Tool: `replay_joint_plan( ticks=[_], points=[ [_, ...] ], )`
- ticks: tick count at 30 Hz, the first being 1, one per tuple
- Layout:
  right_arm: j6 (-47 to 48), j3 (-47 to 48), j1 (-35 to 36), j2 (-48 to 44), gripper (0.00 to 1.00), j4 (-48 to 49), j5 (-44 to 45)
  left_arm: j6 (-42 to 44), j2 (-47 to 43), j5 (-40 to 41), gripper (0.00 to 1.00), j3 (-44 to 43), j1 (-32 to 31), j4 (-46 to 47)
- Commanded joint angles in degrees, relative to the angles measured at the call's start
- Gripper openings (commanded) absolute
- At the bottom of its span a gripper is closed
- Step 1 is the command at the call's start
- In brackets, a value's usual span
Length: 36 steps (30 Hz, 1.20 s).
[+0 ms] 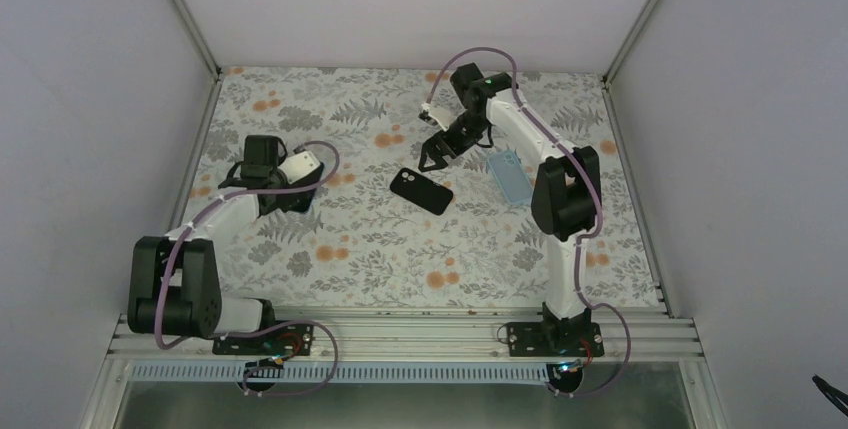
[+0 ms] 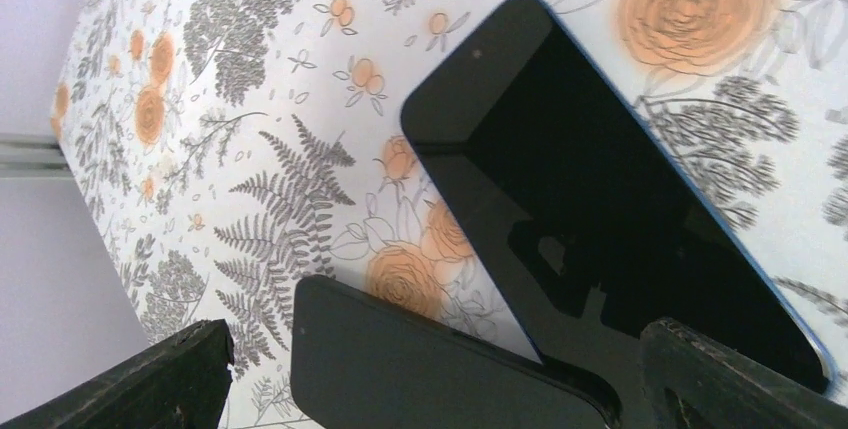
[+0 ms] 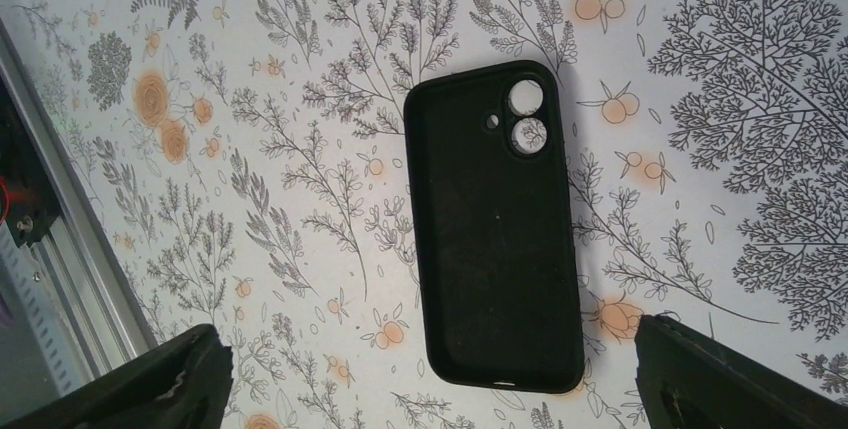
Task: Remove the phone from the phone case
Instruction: Reset both arms
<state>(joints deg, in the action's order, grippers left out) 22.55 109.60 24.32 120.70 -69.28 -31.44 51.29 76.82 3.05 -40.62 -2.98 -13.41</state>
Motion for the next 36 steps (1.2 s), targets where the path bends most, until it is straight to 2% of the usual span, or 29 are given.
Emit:
replay_joint_plan(
  ticks=[1, 14, 27, 30, 36],
  points=[
    [1.01, -2.27, 0.38, -2.85, 1.00, 1.77, -2.02, -3.12, 2.71, 2.73, 1.00, -0.12, 0.73, 7.13],
    [0.68, -3.22, 0.14, -3.78, 1.00, 3.04, -2.26, 0.03, 8.99, 6.44, 1.00, 2.64, 3.69, 13.61],
    [1.01, -3.17, 0.11, -4.38, 1.00, 2.43, -2.84, 6.48, 2.43, 8.47, 1.00, 7.43, 9.91, 8.84],
    [1.01, -3.09, 0.12, -4.73, 1.00, 2.47, -2.84, 5.56, -1.14, 6.51, 1.00, 5.32, 11.18, 3.24],
    [0.37, -2.61, 0.03, -9.40, 1.00, 3.56, 1.49, -3.00, -12.87, -10.67, 1.00, -10.91, 11.33, -20.08]
  ],
)
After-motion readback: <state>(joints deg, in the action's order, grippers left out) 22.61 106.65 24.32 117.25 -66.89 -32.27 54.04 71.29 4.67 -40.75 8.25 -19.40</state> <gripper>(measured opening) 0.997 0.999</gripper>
